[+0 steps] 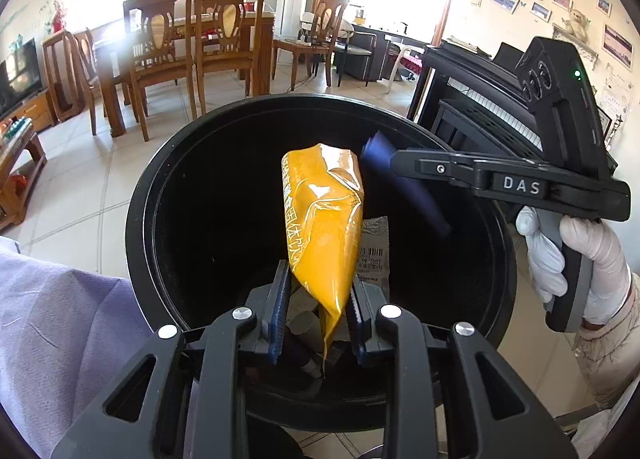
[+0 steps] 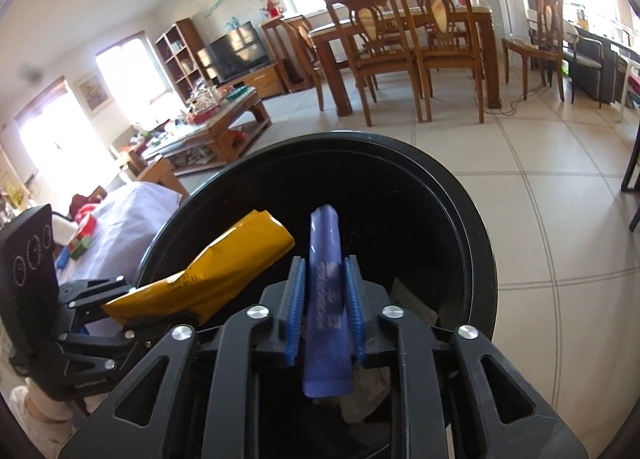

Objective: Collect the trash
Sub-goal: 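Open both tools to drop the snack bag and stick into the bin, then move both open tools back over the table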

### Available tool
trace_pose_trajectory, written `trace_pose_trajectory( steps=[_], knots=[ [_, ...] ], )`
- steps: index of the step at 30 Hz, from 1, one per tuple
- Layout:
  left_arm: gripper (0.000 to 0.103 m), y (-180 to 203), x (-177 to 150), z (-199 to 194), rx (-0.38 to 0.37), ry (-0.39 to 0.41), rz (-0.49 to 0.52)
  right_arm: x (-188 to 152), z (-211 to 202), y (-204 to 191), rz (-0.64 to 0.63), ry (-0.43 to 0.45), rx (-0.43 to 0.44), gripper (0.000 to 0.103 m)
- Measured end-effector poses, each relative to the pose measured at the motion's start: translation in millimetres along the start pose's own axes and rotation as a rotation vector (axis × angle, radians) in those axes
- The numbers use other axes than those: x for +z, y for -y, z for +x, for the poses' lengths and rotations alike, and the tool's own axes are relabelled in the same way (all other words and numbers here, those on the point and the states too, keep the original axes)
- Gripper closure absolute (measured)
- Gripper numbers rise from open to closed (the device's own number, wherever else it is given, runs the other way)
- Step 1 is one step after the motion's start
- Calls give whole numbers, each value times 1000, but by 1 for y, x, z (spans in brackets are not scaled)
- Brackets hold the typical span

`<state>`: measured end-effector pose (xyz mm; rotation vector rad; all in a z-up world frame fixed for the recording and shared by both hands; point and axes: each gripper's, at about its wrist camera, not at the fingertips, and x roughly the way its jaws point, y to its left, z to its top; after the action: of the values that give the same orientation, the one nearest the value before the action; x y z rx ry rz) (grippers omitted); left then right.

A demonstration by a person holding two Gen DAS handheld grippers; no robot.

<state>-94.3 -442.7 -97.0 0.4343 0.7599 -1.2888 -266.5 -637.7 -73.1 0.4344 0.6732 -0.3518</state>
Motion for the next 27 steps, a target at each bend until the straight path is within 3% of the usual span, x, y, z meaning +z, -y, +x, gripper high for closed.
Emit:
trace_pose_trajectory(
  steps=[1, 2, 4, 8, 16, 20, 22, 25, 27],
  knots=[
    [73, 1, 0, -1, 3, 1, 2, 0, -1, 0, 9, 4, -10, 40],
    [71, 2, 0, -1, 8, 4, 3, 0, -2, 0, 22, 11, -8, 36],
    [67, 3, 0, -5, 15, 13, 10, -1, -2, -1, 28, 11, -8, 36],
    [38, 6, 0, -16, 42, 50, 18, -2, -3, -6, 18, 13, -18, 36],
    [24, 6, -1, -45, 67, 114, 10, 0, -7, -27, -5, 21, -34, 36],
    [24, -5, -5, -62, 87, 142, -14, 4, -6, -47, -27, 21, -24, 36],
    [23, -14, -11, -73, 97, 155, -35, 6, -6, -56, -39, 24, -17, 29],
    [10, -27, -20, -91, 135, 181, -70, 10, -2, -81, -70, 26, 4, 28],
    [10, -38, -27, -104, 157, 200, -95, 13, 1, -101, -95, 24, 21, 28]
  ],
)
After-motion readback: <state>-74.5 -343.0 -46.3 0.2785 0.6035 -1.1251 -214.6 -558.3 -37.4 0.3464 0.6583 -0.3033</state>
